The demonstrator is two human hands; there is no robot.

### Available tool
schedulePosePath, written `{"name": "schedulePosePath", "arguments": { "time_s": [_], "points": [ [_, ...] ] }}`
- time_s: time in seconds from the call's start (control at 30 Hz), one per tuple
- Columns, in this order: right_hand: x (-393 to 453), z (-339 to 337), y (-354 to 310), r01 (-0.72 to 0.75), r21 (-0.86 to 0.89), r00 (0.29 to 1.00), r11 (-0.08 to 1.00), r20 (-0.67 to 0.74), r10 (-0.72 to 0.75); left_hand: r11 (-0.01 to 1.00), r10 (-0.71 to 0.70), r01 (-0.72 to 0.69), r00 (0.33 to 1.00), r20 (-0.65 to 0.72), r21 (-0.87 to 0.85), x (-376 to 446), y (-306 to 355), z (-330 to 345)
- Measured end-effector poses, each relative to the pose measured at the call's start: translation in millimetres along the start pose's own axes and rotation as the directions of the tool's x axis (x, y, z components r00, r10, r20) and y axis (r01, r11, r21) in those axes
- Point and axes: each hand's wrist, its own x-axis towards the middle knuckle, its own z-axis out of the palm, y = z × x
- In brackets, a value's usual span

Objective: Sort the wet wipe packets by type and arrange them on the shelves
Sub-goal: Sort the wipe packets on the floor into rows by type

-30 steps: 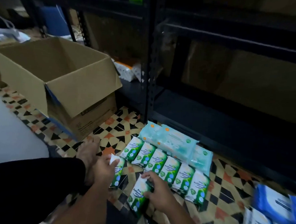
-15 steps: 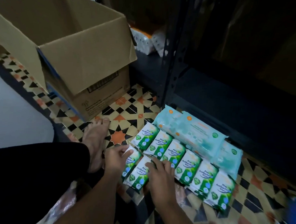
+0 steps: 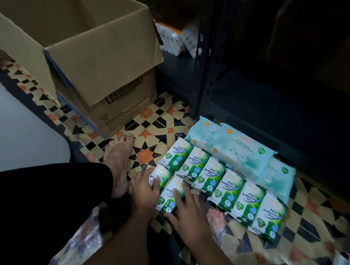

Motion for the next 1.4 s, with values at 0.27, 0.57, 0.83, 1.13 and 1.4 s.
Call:
{"name": "schedulePosePath", "arguments": {
  "time_s": [0.27, 0.57, 0.83, 1.13, 1.4],
  "points": [
    [7, -11, -8, 0.012, 0.016, 0.999, 1.000, 0.053, -0.013, 0.997, 0.079, -0.078, 0.997, 0.022, -0.018, 8, -7, 5],
    [4, -21, 5, 0.017, 0.141, 0.987, 0.990, 0.154, -0.039, 0.983, 0.064, -0.081, 0.992, 0.110, 0.162, 1, 8, -7],
    [-52, -48, 47, -0.067, 0.199, 0.990, 0.978, 0.137, 0.040, 0.946, 0.259, -0.289, 0.945, 0.198, 0.145, -66, 46, -20],
    [-160, -30, 100, -0.323, 0.280, 0.922, 0.904, 0.310, 0.233, 0.922, 0.102, -0.308, 0.777, 0.621, 0.234, -171, 72, 14],
    [-190, -11, 88, -0.289, 0.004, 0.917, 0.957, 0.290, 0.275, 0.902, -0.209, -0.158, 0.654, 0.727, 0.401, -203, 60, 23]
  ]
}}
